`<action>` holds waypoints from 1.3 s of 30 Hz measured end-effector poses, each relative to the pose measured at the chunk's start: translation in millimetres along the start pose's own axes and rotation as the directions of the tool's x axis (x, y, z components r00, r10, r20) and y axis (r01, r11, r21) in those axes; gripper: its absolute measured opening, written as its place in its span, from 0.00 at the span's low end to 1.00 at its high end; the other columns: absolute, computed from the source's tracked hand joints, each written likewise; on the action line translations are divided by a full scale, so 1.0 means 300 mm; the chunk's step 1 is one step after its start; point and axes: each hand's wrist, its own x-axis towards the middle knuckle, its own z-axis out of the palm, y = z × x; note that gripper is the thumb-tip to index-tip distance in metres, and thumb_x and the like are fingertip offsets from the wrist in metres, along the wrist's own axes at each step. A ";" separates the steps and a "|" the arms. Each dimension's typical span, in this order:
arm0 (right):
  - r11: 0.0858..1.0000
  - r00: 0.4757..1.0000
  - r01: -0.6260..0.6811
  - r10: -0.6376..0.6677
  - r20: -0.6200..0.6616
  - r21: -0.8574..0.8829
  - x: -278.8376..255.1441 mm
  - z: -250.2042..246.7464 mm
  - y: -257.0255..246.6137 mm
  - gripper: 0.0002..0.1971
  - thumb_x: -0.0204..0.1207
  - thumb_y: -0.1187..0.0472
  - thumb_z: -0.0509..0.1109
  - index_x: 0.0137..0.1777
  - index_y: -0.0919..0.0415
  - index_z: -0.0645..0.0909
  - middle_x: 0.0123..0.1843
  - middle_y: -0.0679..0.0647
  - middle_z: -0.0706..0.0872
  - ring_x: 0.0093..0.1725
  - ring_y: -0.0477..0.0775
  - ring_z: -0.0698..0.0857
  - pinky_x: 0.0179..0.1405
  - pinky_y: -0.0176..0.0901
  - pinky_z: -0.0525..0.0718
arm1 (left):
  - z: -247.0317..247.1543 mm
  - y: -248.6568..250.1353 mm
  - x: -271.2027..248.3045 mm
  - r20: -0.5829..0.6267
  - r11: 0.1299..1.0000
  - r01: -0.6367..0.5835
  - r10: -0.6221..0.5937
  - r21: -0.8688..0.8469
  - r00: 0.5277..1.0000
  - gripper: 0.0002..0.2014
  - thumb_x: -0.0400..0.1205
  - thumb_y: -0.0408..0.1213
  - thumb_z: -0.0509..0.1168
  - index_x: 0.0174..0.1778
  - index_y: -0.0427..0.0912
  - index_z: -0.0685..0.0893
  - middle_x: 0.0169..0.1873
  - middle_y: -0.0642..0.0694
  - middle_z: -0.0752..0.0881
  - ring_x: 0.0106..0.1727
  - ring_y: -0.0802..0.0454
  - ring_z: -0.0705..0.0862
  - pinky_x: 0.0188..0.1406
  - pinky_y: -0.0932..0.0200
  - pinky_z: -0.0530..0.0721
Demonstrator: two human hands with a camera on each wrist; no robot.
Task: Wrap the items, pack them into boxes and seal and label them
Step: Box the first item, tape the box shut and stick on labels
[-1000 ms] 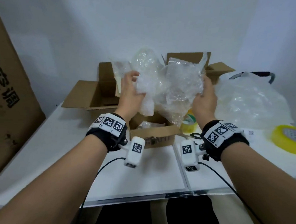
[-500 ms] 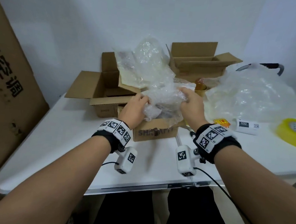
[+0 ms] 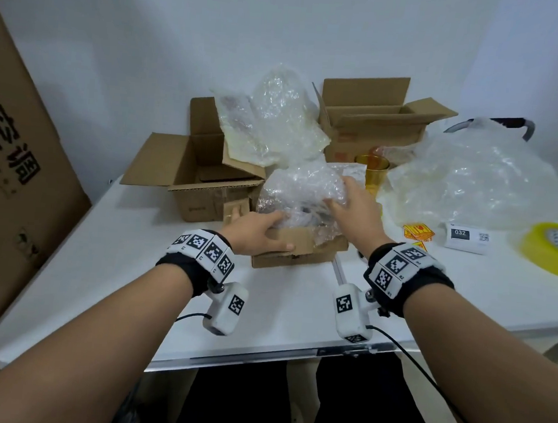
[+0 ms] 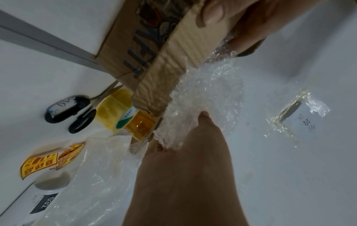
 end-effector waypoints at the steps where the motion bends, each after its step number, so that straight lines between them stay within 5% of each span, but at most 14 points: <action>1: 1.000 0.999 -0.025 0.025 -0.027 -0.001 -0.001 -0.009 0.003 0.22 0.81 0.51 0.67 0.73 0.55 0.71 0.56 0.55 0.85 0.58 0.61 0.82 0.65 0.61 0.73 | 0.010 0.003 0.007 -0.007 1.000 -0.007 0.007 -0.026 1.000 0.41 0.79 0.67 0.62 0.85 0.54 0.58 0.76 0.47 0.76 0.77 0.42 0.72 0.80 0.31 0.55; 5: 0.998 0.995 -0.056 0.057 -0.076 0.014 0.000 -0.052 0.028 0.22 0.82 0.54 0.66 0.74 0.51 0.68 0.60 0.54 0.83 0.57 0.59 0.82 0.65 0.61 0.71 | 0.040 0.065 0.037 -0.017 0.992 -0.067 0.066 -0.107 0.998 0.40 0.78 0.67 0.64 0.83 0.54 0.62 0.73 0.47 0.79 0.75 0.43 0.75 0.78 0.32 0.60; 10: 0.995 0.990 0.017 -0.003 -0.138 0.099 -0.022 -0.096 0.082 0.40 0.77 0.64 0.70 0.81 0.37 0.54 0.78 0.51 0.59 0.46 0.54 0.84 0.54 0.66 0.84 | 0.050 0.157 0.086 -0.023 0.986 -0.111 0.109 -0.124 0.994 0.38 0.77 0.66 0.65 0.80 0.54 0.66 0.72 0.49 0.80 0.77 0.47 0.72 0.81 0.34 0.50; 12: 0.995 0.993 -0.016 0.027 -0.114 0.095 -0.026 -0.106 0.095 0.45 0.76 0.64 0.71 0.83 0.36 0.47 0.81 0.55 0.61 0.55 0.59 0.85 0.57 0.67 0.82 | 0.045 0.179 0.095 -0.035 0.988 -0.125 0.122 -0.093 0.992 0.34 0.78 0.65 0.65 0.77 0.55 0.69 0.70 0.50 0.82 0.77 0.48 0.73 0.81 0.37 0.44; 14: 0.996 0.996 -0.069 0.072 -0.057 0.061 -0.022 -0.107 0.099 0.47 0.76 0.61 0.72 0.84 0.40 0.43 0.75 0.58 0.74 0.57 0.61 0.84 0.63 0.69 0.78 | 0.038 0.185 0.097 -0.036 0.991 -0.120 0.118 -0.059 0.992 0.33 0.77 0.66 0.65 0.75 0.54 0.71 0.67 0.51 0.83 0.75 0.47 0.73 0.80 0.38 0.44; 17: 0.993 0.993 -0.106 0.108 0.042 -0.057 -0.020 -0.099 0.091 0.42 0.79 0.59 0.70 0.85 0.47 0.48 0.64 0.60 0.82 0.66 0.66 0.78 0.70 0.67 0.71 | 0.029 0.171 0.100 -0.019 0.994 -0.104 0.104 0.021 0.994 0.33 0.76 0.70 0.62 0.71 0.54 0.75 0.64 0.53 0.84 0.73 0.47 0.74 0.79 0.40 0.49; 22: 0.976 0.983 -0.081 0.111 0.143 -0.201 -0.016 -0.104 0.076 0.24 0.82 0.60 0.64 0.77 0.46 0.70 0.69 0.64 0.77 0.75 0.67 0.66 0.74 0.64 0.63 | 0.010 0.159 0.095 0.027 0.977 -0.104 0.101 0.185 0.995 0.35 0.76 0.75 0.54 0.68 0.54 0.80 0.60 0.52 0.84 0.71 0.47 0.77 0.77 0.38 0.54; 24: 0.965 0.985 -0.030 0.073 0.156 -0.259 -0.009 -0.099 0.078 0.19 0.81 0.62 0.64 0.72 0.50 0.75 0.66 0.61 0.80 0.73 0.65 0.68 0.73 0.63 0.66 | -0.002 0.146 0.083 -0.064 0.976 -0.148 0.161 0.162 0.985 0.30 0.79 0.72 0.53 0.60 0.54 0.85 0.50 0.53 0.88 0.61 0.50 0.82 0.70 0.45 0.65; 27: 0.957 0.983 0.020 0.034 0.182 -0.291 -0.001 -0.088 0.072 0.15 0.80 0.65 0.63 0.64 0.54 0.79 0.60 0.59 0.85 0.66 0.65 0.75 0.68 0.63 0.73 | -0.025 0.125 0.063 -0.384 0.967 -0.254 0.245 0.029 0.890 0.19 0.85 0.58 0.59 0.47 0.47 0.87 0.37 0.53 0.84 0.44 0.51 0.84 0.43 0.52 0.81; 30: 0.929 0.973 0.067 0.021 0.231 -0.364 0.001 -0.086 0.057 0.11 0.79 0.67 0.60 0.57 0.59 0.81 0.55 0.60 0.84 0.61 0.64 0.79 0.62 0.62 0.78 | -0.034 0.124 0.073 -0.631 0.924 -0.375 0.338 0.081 0.698 0.13 0.84 0.45 0.66 0.61 0.45 0.84 0.57 0.48 0.81 0.58 0.51 0.79 0.58 0.50 0.82; 31: 0.914 0.967 0.082 0.023 0.253 -0.397 0.002 -0.088 0.051 0.11 0.79 0.67 0.60 0.55 0.59 0.81 0.55 0.60 0.84 0.61 0.64 0.80 0.60 0.61 0.79 | -0.033 0.130 0.087 -0.616 0.912 -0.396 0.376 0.111 0.693 0.18 0.84 0.45 0.66 0.68 0.45 0.80 0.67 0.46 0.78 0.67 0.49 0.77 0.68 0.48 0.78; 33: 0.889 0.954 0.111 0.031 0.300 -0.445 0.006 -0.094 0.045 0.10 0.80 0.66 0.60 0.55 0.59 0.82 0.56 0.59 0.84 0.61 0.62 0.81 0.60 0.58 0.79 | -0.024 0.146 0.120 -0.475 0.912 -0.383 0.405 0.148 0.781 0.26 0.85 0.48 0.63 0.79 0.47 0.71 0.82 0.44 0.64 0.81 0.45 0.64 0.81 0.44 0.63; 35: 0.875 0.939 0.120 0.053 0.339 -0.469 0.008 -0.098 0.044 0.10 0.82 0.65 0.61 0.57 0.59 0.81 0.58 0.58 0.84 0.61 0.61 0.81 0.62 0.58 0.76 | -0.011 0.156 0.150 -0.307 0.933 -0.333 0.359 0.135 0.881 0.31 0.86 0.55 0.58 0.85 0.50 0.61 0.87 0.49 0.51 0.85 0.43 0.57 0.83 0.40 0.58; 39: 0.875 0.909 0.126 0.088 0.408 -0.468 0.012 -0.106 0.048 0.06 0.82 0.61 0.60 0.51 0.54 0.79 0.53 0.55 0.83 0.61 0.60 0.80 0.67 0.59 0.74 | 0.003 0.160 0.162 -0.147 0.958 -0.267 0.281 0.104 0.948 0.33 0.87 0.58 0.52 0.86 0.52 0.51 0.85 0.46 0.58 0.81 0.40 0.67 0.78 0.40 0.67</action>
